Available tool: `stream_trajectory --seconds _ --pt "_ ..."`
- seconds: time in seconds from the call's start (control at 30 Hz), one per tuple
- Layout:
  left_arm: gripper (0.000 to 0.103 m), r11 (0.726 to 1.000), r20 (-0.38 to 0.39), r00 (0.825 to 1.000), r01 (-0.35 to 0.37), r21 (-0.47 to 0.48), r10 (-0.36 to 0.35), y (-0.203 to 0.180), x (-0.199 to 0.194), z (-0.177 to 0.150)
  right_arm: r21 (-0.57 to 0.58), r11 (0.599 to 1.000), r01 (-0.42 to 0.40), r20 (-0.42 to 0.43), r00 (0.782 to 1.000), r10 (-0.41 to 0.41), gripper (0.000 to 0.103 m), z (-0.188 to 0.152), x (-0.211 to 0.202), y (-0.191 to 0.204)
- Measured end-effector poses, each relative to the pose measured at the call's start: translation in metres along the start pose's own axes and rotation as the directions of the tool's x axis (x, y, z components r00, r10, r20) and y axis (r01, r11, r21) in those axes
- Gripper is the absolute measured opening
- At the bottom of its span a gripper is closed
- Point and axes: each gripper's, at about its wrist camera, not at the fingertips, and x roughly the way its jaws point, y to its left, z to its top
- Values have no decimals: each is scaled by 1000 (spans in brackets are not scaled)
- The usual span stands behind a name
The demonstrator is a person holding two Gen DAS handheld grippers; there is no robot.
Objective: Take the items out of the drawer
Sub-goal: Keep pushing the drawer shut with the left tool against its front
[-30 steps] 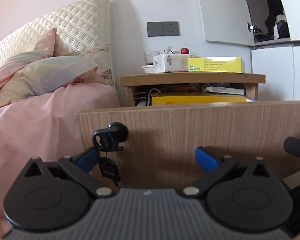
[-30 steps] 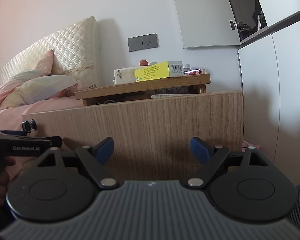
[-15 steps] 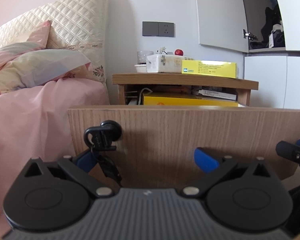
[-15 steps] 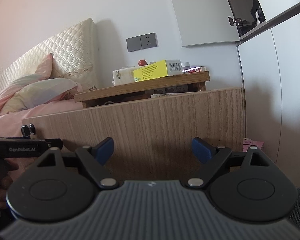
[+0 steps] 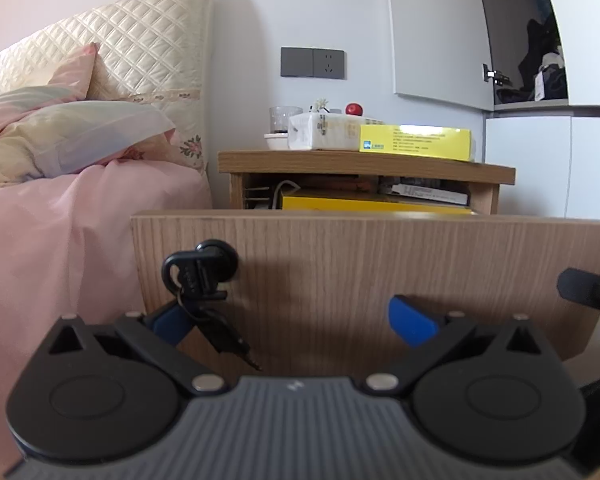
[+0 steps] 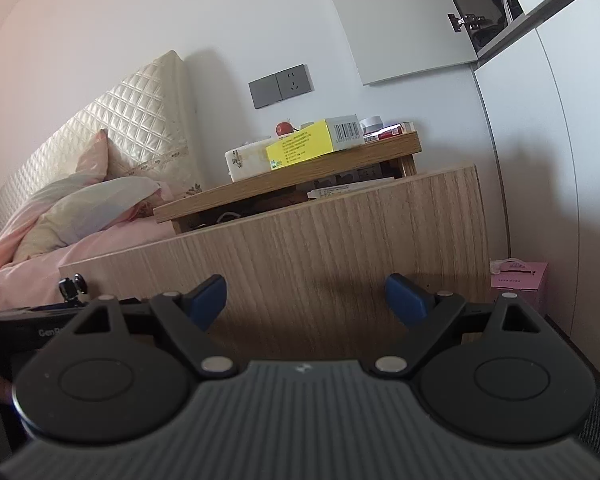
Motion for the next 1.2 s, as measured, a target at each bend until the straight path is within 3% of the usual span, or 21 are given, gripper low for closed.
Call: stream_trajectory --seconds 0.33,1.2 --pt "103 1000 -15 1000 4 -1 -4 2 14 7 73 997 -15 -15 1000 16 90 11 11 -12" --pt "103 1000 0 1000 -16 20 16 2 86 23 68 998 -19 -36 999 22 90 23 79 -31"
